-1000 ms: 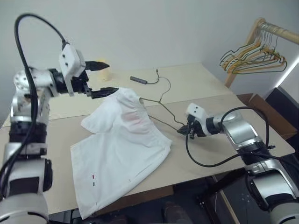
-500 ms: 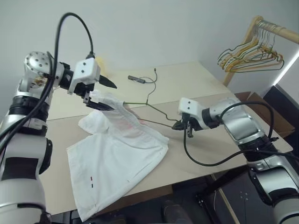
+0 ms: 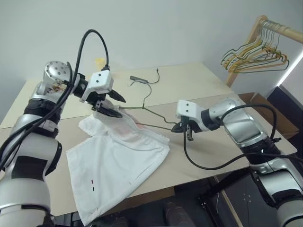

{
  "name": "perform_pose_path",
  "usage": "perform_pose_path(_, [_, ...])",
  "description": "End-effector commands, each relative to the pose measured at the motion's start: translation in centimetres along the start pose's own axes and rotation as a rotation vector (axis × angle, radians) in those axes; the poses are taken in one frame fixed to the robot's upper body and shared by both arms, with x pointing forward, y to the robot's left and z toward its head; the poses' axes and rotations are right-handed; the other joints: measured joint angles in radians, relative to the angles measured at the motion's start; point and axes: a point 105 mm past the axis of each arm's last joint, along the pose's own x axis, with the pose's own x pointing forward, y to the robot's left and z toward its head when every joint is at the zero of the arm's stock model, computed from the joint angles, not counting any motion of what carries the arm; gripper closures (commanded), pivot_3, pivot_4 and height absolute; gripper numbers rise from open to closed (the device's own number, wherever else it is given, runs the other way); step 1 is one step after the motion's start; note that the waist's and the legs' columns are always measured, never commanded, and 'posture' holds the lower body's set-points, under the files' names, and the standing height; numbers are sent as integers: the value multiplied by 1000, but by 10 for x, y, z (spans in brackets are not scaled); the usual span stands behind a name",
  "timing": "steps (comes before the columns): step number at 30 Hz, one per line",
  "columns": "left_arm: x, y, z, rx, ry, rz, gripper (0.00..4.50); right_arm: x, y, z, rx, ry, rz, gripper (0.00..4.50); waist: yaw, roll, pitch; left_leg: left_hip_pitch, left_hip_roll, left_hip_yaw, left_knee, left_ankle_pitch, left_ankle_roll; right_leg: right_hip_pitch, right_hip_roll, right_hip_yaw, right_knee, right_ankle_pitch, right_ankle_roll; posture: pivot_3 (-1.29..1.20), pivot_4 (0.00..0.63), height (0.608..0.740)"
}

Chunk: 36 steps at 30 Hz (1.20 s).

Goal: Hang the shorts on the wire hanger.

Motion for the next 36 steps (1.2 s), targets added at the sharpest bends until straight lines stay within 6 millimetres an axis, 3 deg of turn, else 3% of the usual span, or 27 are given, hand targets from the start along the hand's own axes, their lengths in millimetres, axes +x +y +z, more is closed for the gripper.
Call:
perform_pose_path(1, [-4, 2, 9, 36, -4, -1, 2597, -8, -3, 16, -55, -28, -31, 4500, 0, 0, 0, 0, 0, 0, 0, 0, 0, 0, 0, 0, 0, 0, 0, -164, 0, 740])
perform_pose_path(7, [-1, -1, 2, 28, 19, -18, 4487, -7, -4, 16, -63, -32, -48, 4500, 0, 0, 0, 0, 0, 0, 1, 0, 0, 0, 0, 0, 0, 0, 0, -165, 0, 740])
perform_pose_path(13, [-6, 4, 5, 69, 24, 21, 4488, -3, -7, 21, -125, -109, -109, 4500, 0, 0, 0, 0, 0, 0, 1, 0, 0, 0, 0, 0, 0, 0, 0, -165, 0, 740])
perform_pose_path(18, [-18, 8, 4, 93, 50, 63, 4488, -8, -8, 16, -112, -120, -128, 2970, 0, 0, 0, 0, 0, 0, 1, 0, 0, 0, 0, 0, 0, 0, 0, -163, 0, 740])
perform_pose_path(24, [-36, 12, 1, 82, 51, 138, 4488, -43, -37, -2, 63, -174, -340, 900, 0, 0, 0, 0, 0, 0, 2, 0, 0, 0, 0, 0, 0, 0, 0, -192, 0, 740])
perform_pose_path(27, [-40, 11, -2, 81, 61, 152, 4488, -59, -36, -11, 169, -235, -364, 900, 1, 0, 0, 0, 0, 0, 2, 0, 1, 1, -1, 0, 0, 0, 0, -196, 0, 740])
perform_pose_path(29, [-43, 11, -3, 77, 65, 159, 4488, -62, -23, -19, 215, -245, -338, 900, 0, 0, 0, 0, 0, 0, 2, -1, 1, 1, -1, 0, 0, 0, 0, -206, 0, 740])
perform_pose_path(32, [-45, 11, -4, 73, 68, 166, 4488, -47, -1, -28, 314, -237, -254, 900, -1, 0, 0, 0, 0, 0, 2, -1, 1, 1, 0, 0, 0, 0, 0, -206, 0, 740])
perform_pose_path(36, [-44, 11, -4, 71, 64, 168, 4488, -4, 22, -32, 492, -258, -187, 900, -21, 0, 0, 2, 0, 1, 3, -1, 1, 2, 0, 2, 1, 0, 0, -208, 0, 740])
